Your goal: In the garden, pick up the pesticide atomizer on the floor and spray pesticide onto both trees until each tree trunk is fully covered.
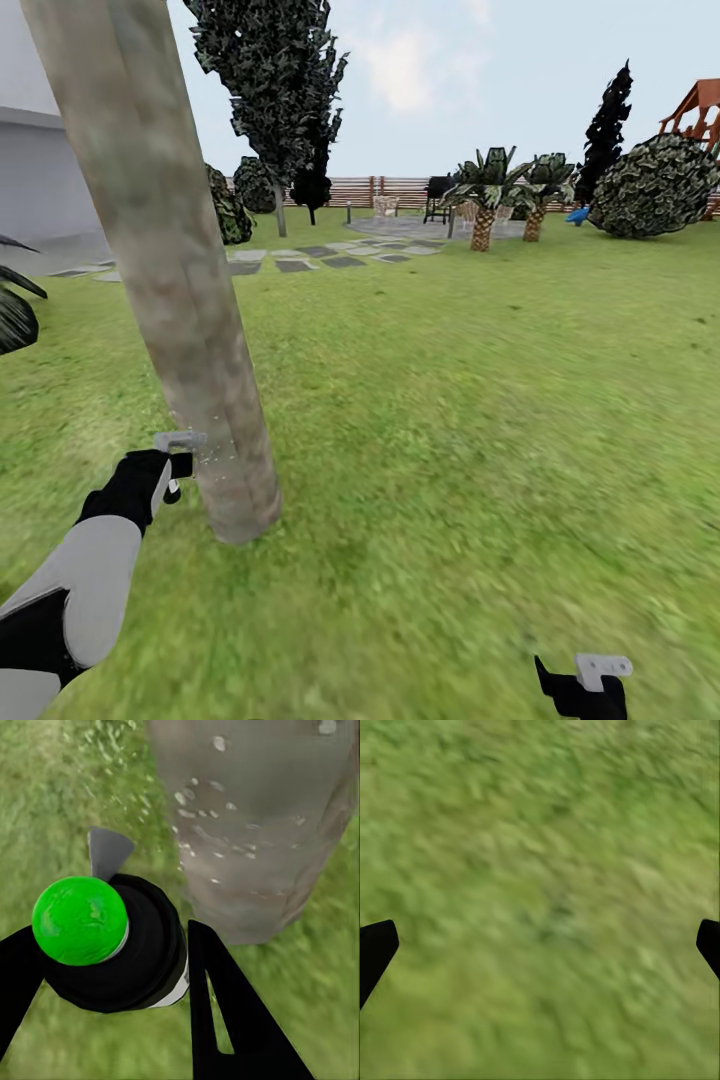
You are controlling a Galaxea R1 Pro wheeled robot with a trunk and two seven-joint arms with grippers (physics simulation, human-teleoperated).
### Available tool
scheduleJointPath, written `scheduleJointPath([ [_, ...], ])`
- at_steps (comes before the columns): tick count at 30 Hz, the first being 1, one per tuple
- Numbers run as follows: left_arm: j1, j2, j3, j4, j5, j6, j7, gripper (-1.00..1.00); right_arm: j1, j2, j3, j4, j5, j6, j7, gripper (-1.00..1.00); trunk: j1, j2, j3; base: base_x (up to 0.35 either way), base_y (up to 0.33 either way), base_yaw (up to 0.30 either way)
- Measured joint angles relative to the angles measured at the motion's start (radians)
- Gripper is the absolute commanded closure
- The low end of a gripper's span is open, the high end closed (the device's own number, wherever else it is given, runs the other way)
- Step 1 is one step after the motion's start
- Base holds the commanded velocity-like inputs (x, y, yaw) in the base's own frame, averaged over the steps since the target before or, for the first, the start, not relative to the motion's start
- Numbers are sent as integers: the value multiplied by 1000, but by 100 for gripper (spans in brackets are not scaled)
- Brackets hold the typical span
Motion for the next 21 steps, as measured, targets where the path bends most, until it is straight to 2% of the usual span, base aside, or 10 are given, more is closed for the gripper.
scheduleJointPath([
  [4, 2, 26, 0, -53, 0, 5, -2, 100, 0, 0, 0, 0, 0, 0, 0, -100, 0, 0, 0, 3, 0, 186],
  [6, 2, 30, -1, -58, 4, 5, -3, 100, 0, 0, 0, 0, 0, 0, 0, -100, 0, 0, 0, 0, -113, 27],
  [21, 6, 22, 8, -44, 8, -4, -3, 100, 0, 0, 0, 0, 1, 0, 0, -100, 0, 0, 0, 0, -264, 1],
])
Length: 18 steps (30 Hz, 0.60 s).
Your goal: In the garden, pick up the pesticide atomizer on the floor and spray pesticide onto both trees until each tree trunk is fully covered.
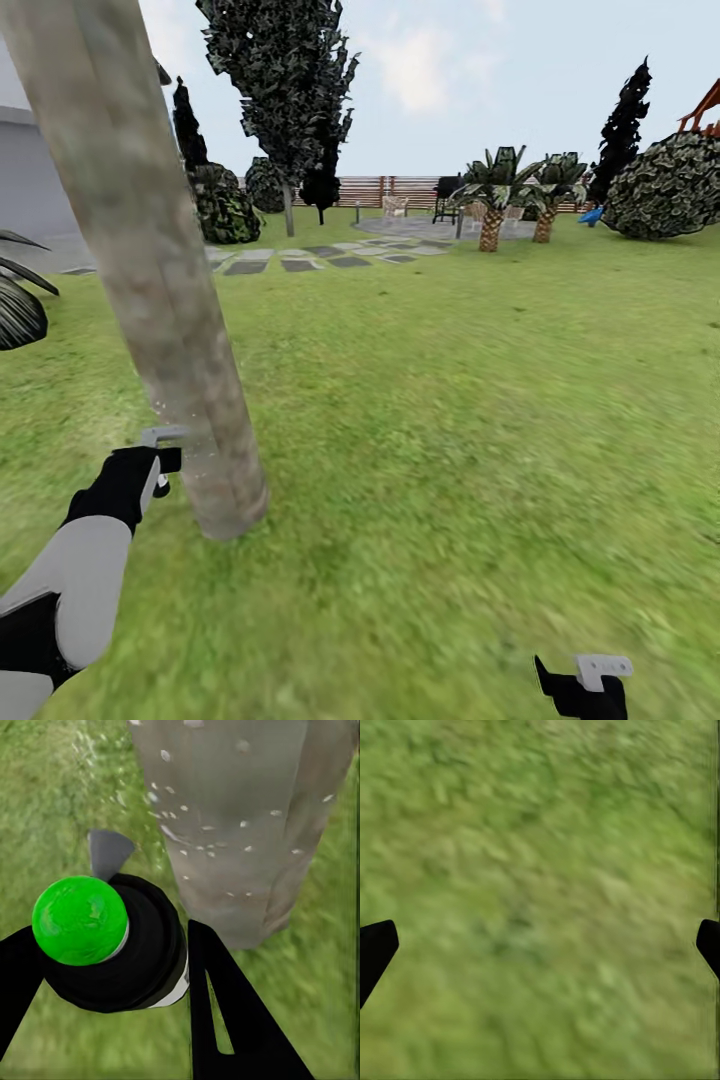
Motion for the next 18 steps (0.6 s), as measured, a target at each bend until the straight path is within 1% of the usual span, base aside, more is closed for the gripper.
scheduleJointPath([
  [11, 0, -1, 3, -5, 0, -1, 3, 100, 0, 0, 0, 0, 0, 0, 0, -100, 0, 0, 0, 83, -270, 0],
  [15, 2, 2, 6, -12, -1, 1, 4, 100, 0, 0, 1, 0, 0, 0, 1, -100, 0, 0, 0, 14, -270, 1],
  [18, 33, 6, 8, -14, 0, -1, 2, 100, 0, 3, 3, 0, 1, 0, 2, -100, 0, 0, 0, 1, -270, 158],
])
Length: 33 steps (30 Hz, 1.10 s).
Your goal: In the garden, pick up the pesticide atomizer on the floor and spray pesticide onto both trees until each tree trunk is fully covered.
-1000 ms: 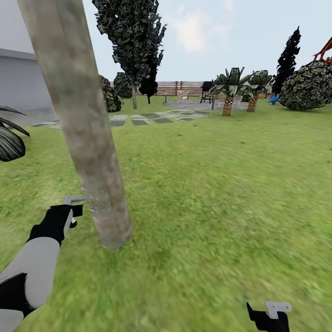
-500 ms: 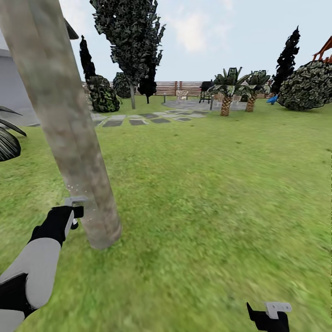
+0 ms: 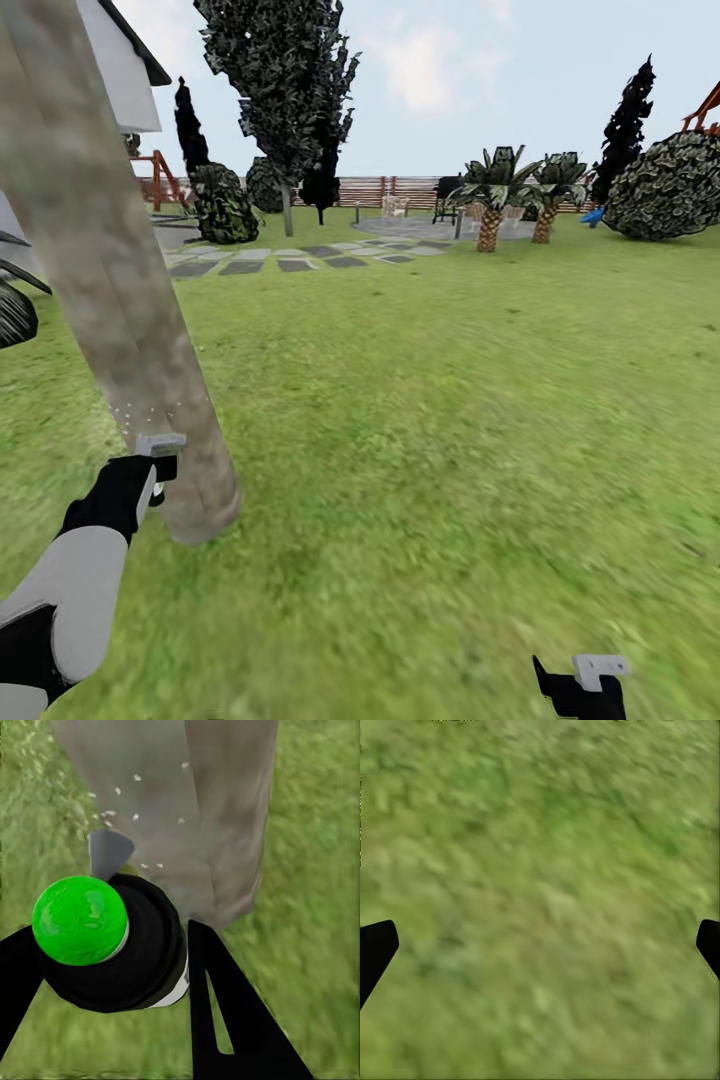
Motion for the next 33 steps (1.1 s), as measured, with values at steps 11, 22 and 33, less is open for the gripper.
scheduleJointPath([
  [11, 93, -4, 2, -3, 2, -37, 11, 100, 0, 5, 2, 5, 4, 0, 0, -100, 0, 0, 0, 13, -270, 217],
  [22, 94, -1, 89, -4, 2, -51, 12, 100, 0, 3, -3, 4, -1, 0, -1, -100, 0, 0, 0, 169, -245, 4],
  [33, 94, -6, 98, 6, 1, -106, 14, 100, 0, 4, 0, 5, 1, 0, -1, -100, 0, 0, 0, 222, -196, 89],
])
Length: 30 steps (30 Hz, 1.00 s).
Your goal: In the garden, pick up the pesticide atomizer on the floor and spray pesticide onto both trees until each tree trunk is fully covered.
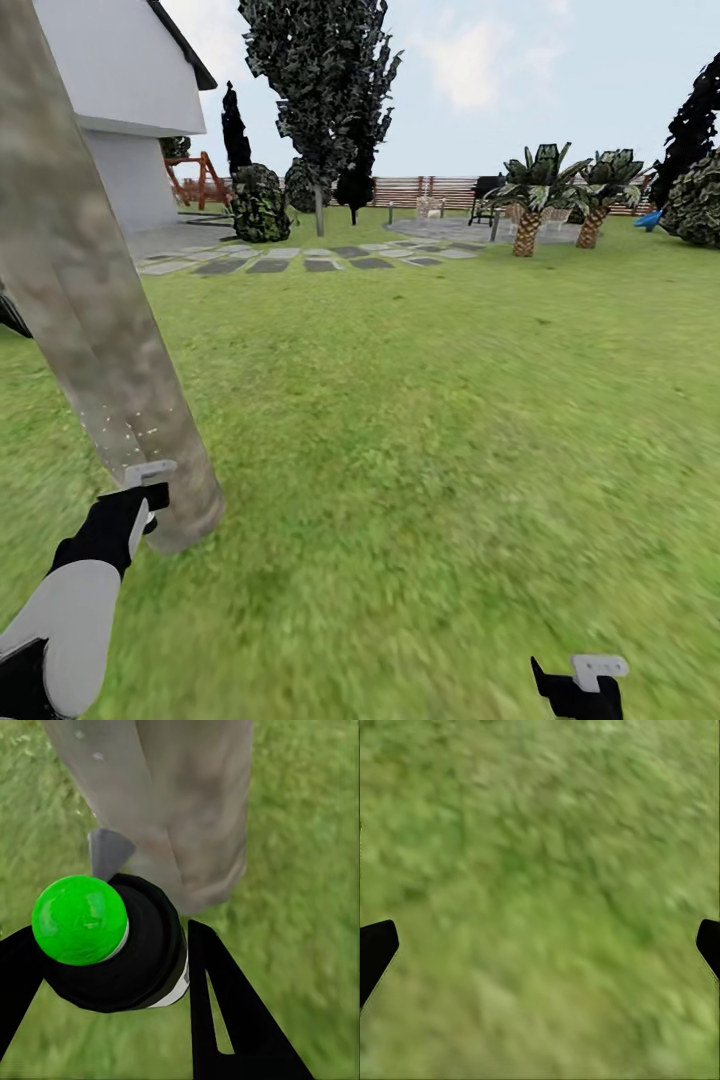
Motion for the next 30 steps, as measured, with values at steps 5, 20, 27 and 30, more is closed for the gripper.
scheduleJointPath([
  [5, 0, 0, -1, 1, -1, 1, 1, 100, 0, 0, 0, 0, 1, 0, 1, -100, 0, 0, 0, 134, -247, 276],
  [20, 1, -1, 1, 4, -4, 0, 1, 100, 0, 0, 0, 0, 2, 0, 1, -100, 0, 0, 0, 99, -262, 97],
  [27, 2, 8, 6, 3, -8, 1, 3, 100, 0, 0, 0, 0, 2, 0, 1, -100, 0, 0, 0, 91, -265, 98],
  [30, 28, 15, 10, -5, -7, 1, 3, 100, 0, 0, 0, 0, 2, 0, 1, -100, 0, 0, 0, 91, -265, 272],
])
